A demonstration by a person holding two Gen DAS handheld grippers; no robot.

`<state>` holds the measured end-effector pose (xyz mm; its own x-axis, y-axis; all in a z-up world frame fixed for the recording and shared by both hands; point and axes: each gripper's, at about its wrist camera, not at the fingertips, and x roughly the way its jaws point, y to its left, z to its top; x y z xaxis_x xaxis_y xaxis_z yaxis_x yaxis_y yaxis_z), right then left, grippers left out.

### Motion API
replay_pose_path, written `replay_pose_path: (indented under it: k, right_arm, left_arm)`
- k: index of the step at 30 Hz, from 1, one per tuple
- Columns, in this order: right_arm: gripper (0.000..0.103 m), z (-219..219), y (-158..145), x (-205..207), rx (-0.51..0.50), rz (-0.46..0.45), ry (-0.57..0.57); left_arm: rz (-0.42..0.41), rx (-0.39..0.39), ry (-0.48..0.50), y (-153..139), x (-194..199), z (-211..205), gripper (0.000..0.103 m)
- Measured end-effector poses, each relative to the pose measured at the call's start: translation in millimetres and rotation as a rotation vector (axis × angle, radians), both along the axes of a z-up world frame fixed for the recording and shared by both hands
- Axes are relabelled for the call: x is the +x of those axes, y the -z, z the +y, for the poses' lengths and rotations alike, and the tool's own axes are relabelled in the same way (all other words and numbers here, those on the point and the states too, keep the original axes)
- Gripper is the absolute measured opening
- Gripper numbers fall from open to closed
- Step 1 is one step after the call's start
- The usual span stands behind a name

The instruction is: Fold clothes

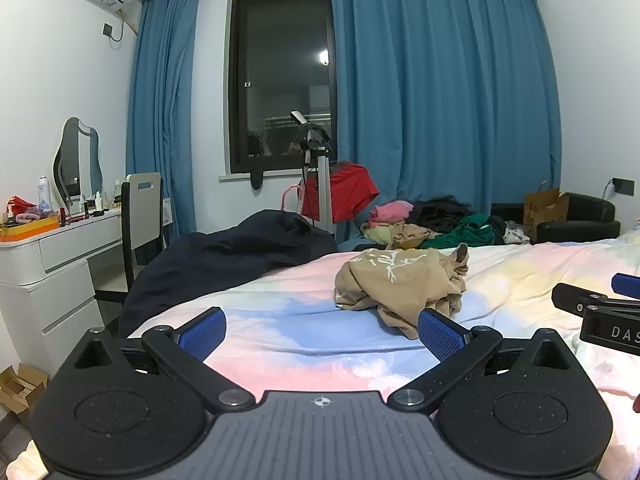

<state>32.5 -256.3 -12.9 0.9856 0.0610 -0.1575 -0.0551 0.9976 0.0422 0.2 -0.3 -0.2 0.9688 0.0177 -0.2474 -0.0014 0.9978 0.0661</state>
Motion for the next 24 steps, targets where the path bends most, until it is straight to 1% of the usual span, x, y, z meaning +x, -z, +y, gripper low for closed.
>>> replay_pose_path:
  k: [8,10,15,24]
  right_arm:
    - [0.090,3.1,1.2,1.1,0.006,0.004,-0.008]
    - [0.090,-1.8,0.9,6.0,0.005,0.004,-0.007]
    - [0.090,-3.1,0.2,0.5,0.027,0.009,0.002]
    - [0.090,-2.7,0.2,-1.6,0.029,0.010,0.001]
  left_arm:
    - [-0.001,0.005,-0.002,2.0,2.1,-3.1,0.103]
    - [-0.001,0.006,-0.003,2.5,2.7,-3.8,0.103]
    - [-0.002,0.008,-0.006,4.0,2.5,-3.5,0.103]
    - [-0.002,0.007,-0.012,7.0,6.1,-3.2,0.103]
